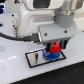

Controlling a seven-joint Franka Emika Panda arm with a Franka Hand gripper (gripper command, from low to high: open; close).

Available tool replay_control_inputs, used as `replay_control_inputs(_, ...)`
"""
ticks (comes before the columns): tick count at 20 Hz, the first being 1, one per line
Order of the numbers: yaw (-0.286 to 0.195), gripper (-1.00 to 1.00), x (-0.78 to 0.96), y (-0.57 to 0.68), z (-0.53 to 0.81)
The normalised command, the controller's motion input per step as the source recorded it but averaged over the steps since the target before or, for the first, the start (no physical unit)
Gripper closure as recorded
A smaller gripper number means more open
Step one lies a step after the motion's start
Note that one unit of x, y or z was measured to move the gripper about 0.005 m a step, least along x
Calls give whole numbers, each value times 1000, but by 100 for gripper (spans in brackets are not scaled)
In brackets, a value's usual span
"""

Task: Insert the blue gear onto the right peg, followed by the red gear

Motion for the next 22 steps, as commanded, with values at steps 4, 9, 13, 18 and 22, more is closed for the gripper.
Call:
replay_control_inputs(4,0,100,25,-8,133)
replay_control_inputs(9,0,100,176,-85,-89)
replay_control_inputs(13,0,100,245,-102,-130)
replay_control_inputs(18,0,100,230,-69,-117)
replay_control_inputs(22,0,100,250,5,-112)
